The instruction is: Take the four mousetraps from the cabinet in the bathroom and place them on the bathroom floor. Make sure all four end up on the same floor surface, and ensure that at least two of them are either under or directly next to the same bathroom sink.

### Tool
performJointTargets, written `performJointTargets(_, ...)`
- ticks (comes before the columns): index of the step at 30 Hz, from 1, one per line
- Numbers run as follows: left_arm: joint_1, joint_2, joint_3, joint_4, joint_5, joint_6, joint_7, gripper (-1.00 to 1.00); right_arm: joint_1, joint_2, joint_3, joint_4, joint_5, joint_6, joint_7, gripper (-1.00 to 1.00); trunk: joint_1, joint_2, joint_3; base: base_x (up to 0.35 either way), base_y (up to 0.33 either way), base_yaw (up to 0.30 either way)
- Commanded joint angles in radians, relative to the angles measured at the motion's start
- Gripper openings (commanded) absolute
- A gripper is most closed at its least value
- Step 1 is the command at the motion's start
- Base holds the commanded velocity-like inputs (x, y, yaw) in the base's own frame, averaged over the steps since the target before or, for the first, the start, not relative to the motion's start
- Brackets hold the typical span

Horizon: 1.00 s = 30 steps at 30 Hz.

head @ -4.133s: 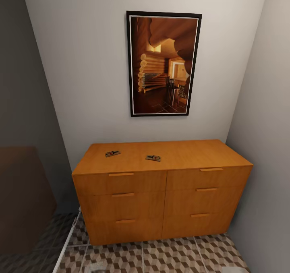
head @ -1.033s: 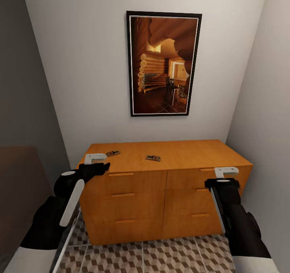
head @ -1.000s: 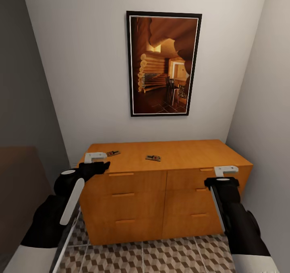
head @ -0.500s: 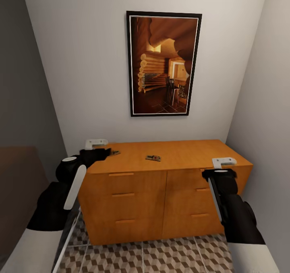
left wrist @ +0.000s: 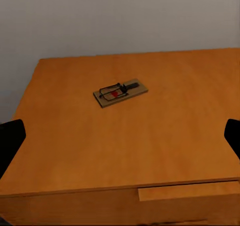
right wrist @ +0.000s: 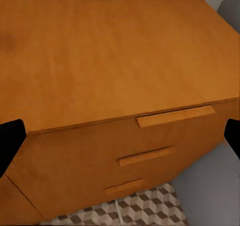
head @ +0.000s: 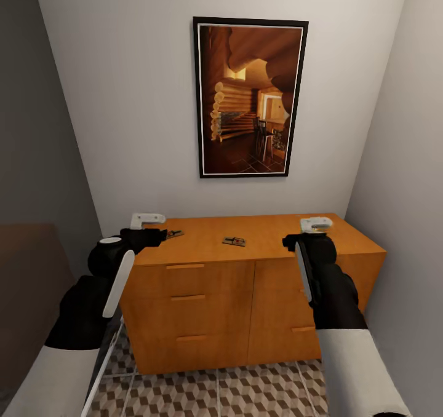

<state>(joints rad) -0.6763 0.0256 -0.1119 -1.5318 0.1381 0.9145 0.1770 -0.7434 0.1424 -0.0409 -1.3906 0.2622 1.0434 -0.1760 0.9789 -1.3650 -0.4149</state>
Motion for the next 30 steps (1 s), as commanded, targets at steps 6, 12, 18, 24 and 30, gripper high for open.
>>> performJointTargets(6, -0.001, 0.001, -0.001, -0.001, 0.007, 0.023, 0.009, 1.00, -0.131, 0.032, -0.002, 0.170, 0.001, 0.004, 0.024, 1.00, 0.000, -0.001, -0.001, 0.000, 0.000, 0.000)
performJointTargets(12, -0.001, -0.001, -0.001, -0.001, 0.007, 0.028, 0.007, 1.00, -0.246, 0.032, -0.003, 0.281, -0.002, 0.004, 0.118, 1.00, 0.000, -0.001, -0.001, 0.000, 0.000, 0.000)
performJointTargets(18, -0.001, -0.002, -0.001, 0.000, 0.008, 0.029, 0.007, 1.00, -0.310, 0.032, -0.003, 0.320, 0.001, 0.004, 0.230, 1.00, 0.000, -0.001, -0.001, 0.000, 0.000, 0.000)
performJointTargets(24, -0.001, -0.002, -0.002, 0.001, 0.007, 0.029, 0.008, 1.00, -0.332, 0.032, -0.001, 0.332, 0.005, 0.004, 0.264, 1.00, 0.000, -0.001, -0.001, 0.038, 0.000, 0.000)
performJointTargets(30, -0.001, -0.002, -0.001, 0.002, 0.008, 0.029, 0.008, 1.00, -0.336, 0.032, 0.000, 0.334, 0.007, 0.004, 0.273, 1.00, 0.000, -0.001, -0.001, 0.227, 0.000, 0.000)
